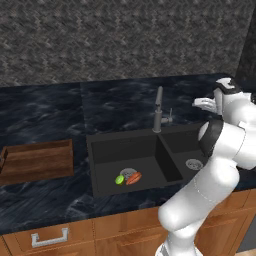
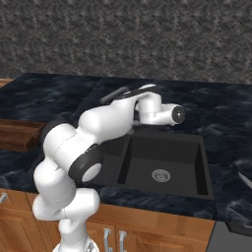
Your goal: Pick up all produce items and place them in the sink. Turn on the sink faucet to wash them. Then turn the sink off and put them in the tray.
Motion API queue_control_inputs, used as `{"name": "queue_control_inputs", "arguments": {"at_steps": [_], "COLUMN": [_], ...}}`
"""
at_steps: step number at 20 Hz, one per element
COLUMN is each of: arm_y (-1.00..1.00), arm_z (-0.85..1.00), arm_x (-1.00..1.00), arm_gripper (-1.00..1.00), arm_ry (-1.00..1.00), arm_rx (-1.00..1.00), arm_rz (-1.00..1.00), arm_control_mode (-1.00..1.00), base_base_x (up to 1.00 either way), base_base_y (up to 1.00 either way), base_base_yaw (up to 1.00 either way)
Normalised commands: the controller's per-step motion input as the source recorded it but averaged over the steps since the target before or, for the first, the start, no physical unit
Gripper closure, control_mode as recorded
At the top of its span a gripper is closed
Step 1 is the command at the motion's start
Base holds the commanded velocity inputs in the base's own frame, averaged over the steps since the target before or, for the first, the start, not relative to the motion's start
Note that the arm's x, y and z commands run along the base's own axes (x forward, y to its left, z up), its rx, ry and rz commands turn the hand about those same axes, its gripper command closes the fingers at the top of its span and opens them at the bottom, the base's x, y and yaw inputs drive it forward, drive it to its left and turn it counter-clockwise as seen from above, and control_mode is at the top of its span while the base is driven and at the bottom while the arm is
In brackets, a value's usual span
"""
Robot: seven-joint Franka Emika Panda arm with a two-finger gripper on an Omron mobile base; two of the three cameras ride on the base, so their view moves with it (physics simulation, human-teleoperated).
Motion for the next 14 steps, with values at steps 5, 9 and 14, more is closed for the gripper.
{"name": "queue_control_inputs", "arguments": {"at_steps": [5, 9, 14], "arm_y": [-0.03, -0.04, -0.04], "arm_z": [-0.16, -0.17, -0.2], "arm_x": [0.31, 0.33, 0.33], "arm_gripper": [-1.0, -1.0, -1.0], "arm_ry": [0.0, 0.0, 0.01], "arm_rx": [-0.01, -0.01, -0.01], "arm_rz": [0.0, 0.0, 0.0], "arm_control_mode": [-1.0, -1.0, -1.0], "base_base_x": [0.0, 0.0, 0.0], "base_base_y": [0.0, 0.0, 0.0], "base_base_yaw": [0.0, 0.0, 0.0]}}
